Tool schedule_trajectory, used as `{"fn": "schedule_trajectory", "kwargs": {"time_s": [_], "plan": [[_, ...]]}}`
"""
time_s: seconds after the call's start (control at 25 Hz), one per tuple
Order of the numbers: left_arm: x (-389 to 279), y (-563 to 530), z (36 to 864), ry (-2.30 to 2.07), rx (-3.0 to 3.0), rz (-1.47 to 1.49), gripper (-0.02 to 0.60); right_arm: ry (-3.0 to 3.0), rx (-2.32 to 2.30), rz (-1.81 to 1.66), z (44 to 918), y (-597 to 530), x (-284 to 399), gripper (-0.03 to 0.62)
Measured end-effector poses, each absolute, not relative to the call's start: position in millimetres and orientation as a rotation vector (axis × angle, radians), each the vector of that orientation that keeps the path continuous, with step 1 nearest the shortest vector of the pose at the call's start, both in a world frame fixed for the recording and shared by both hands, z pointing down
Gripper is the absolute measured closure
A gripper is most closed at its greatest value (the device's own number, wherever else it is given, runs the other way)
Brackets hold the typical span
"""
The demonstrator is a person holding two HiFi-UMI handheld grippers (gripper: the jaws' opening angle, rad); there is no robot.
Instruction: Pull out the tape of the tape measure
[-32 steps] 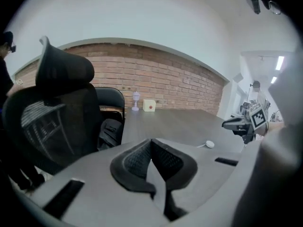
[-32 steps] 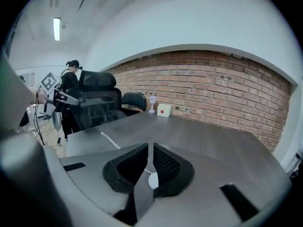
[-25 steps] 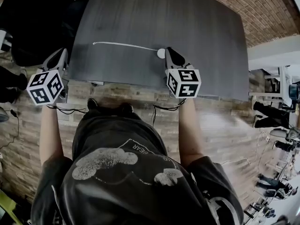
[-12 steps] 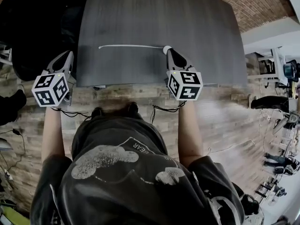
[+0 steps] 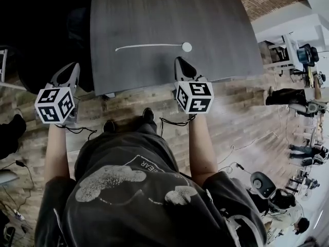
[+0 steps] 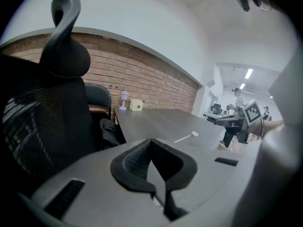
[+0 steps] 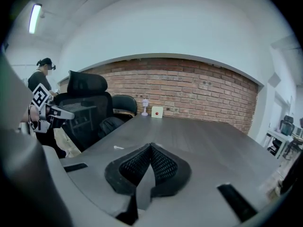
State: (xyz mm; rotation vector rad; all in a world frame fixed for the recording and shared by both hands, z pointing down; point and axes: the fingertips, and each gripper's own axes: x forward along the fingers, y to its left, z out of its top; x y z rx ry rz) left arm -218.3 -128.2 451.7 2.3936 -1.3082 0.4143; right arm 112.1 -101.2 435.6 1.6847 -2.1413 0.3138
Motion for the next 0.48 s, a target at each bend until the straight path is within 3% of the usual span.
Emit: {"fn": "schedule_trajectory", "kwargs": {"time_s": [0.48], "plan": [[-236,-91,465,-1.057,2.492,0.418,0.574,-2.063,1.758,0.426,464,-36,31,0.566]]}}
